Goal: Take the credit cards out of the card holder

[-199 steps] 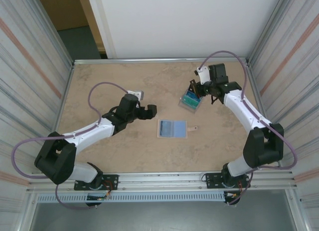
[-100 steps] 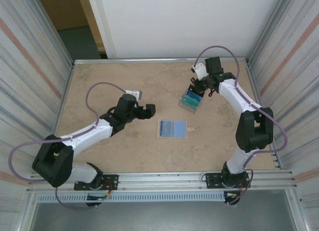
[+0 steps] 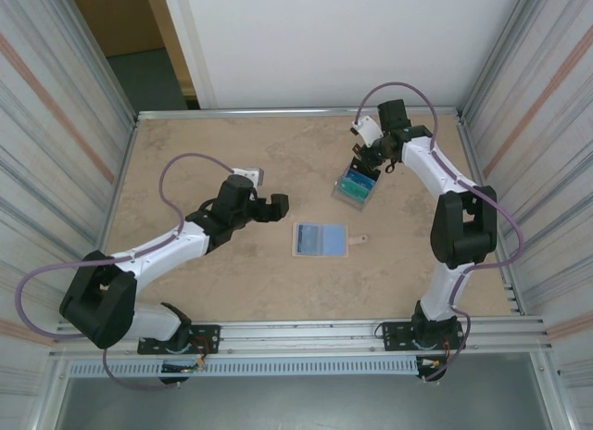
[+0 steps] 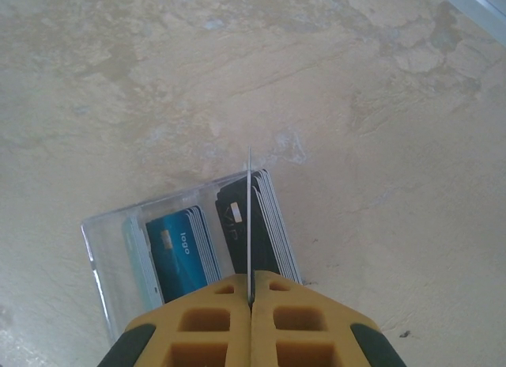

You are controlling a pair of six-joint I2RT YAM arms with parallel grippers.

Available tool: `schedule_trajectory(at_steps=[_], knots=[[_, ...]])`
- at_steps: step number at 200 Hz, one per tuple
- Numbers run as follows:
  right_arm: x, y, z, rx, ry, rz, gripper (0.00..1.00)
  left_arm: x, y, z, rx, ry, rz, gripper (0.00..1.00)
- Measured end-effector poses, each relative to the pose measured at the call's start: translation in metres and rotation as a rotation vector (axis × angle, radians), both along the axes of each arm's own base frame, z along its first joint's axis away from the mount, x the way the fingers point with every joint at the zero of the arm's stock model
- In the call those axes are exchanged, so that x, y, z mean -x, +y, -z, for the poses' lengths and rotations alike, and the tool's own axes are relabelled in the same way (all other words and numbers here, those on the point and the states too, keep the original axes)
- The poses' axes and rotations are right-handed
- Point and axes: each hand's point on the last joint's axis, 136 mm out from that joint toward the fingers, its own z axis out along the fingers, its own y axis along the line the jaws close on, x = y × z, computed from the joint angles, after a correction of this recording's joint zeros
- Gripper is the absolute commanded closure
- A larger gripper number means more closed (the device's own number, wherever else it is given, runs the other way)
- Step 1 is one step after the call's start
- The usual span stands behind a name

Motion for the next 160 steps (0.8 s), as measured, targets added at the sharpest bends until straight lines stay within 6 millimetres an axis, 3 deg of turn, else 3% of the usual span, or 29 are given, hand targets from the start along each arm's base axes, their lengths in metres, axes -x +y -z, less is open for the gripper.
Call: schedule_trajectory(at_steps=[160], knots=[[0.004, -0.005, 0.046, 0.028, 0.141, -0.044, 1.0, -0.002, 0.007, 0.002, -0.017, 0.004, -0.024, 0.01]])
